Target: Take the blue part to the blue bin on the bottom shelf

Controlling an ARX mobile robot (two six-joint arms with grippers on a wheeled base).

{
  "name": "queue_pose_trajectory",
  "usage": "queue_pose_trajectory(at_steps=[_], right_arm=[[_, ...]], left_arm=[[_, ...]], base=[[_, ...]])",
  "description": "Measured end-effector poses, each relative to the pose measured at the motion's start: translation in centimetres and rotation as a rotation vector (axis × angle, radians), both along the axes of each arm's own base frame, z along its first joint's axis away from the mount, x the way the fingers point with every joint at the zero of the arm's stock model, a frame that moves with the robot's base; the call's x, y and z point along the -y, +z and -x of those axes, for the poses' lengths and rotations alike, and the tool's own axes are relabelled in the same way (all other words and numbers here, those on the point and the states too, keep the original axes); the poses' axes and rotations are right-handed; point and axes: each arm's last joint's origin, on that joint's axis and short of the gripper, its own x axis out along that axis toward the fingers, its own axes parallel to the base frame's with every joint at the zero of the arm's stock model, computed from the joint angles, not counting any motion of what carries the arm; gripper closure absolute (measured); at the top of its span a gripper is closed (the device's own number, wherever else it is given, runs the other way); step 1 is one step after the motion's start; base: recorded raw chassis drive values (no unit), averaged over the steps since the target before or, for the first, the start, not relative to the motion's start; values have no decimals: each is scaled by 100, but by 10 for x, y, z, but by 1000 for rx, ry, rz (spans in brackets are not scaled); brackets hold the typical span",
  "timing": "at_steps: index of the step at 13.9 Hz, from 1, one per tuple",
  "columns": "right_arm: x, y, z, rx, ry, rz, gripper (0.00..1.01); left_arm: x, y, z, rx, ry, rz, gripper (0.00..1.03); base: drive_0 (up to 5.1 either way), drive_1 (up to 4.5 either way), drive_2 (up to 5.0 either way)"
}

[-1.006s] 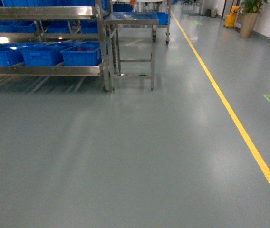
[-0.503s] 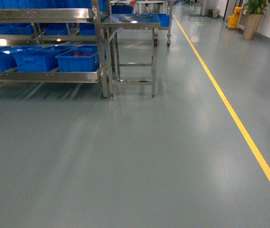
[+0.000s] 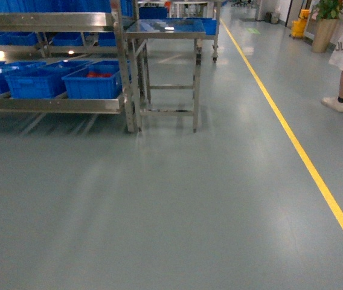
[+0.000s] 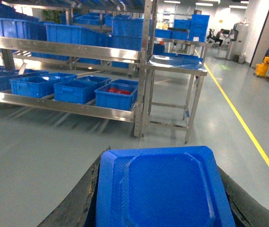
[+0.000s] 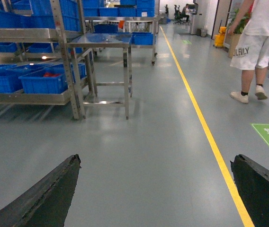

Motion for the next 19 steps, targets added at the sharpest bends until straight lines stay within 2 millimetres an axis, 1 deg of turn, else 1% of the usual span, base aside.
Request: queue_pose_trajectory(at_steps=[19], right_arm=[[0, 0, 0, 0, 0, 0, 3]], left_arm=[[0, 0, 0, 1, -2, 0, 59]], base=[[-1, 420, -422]])
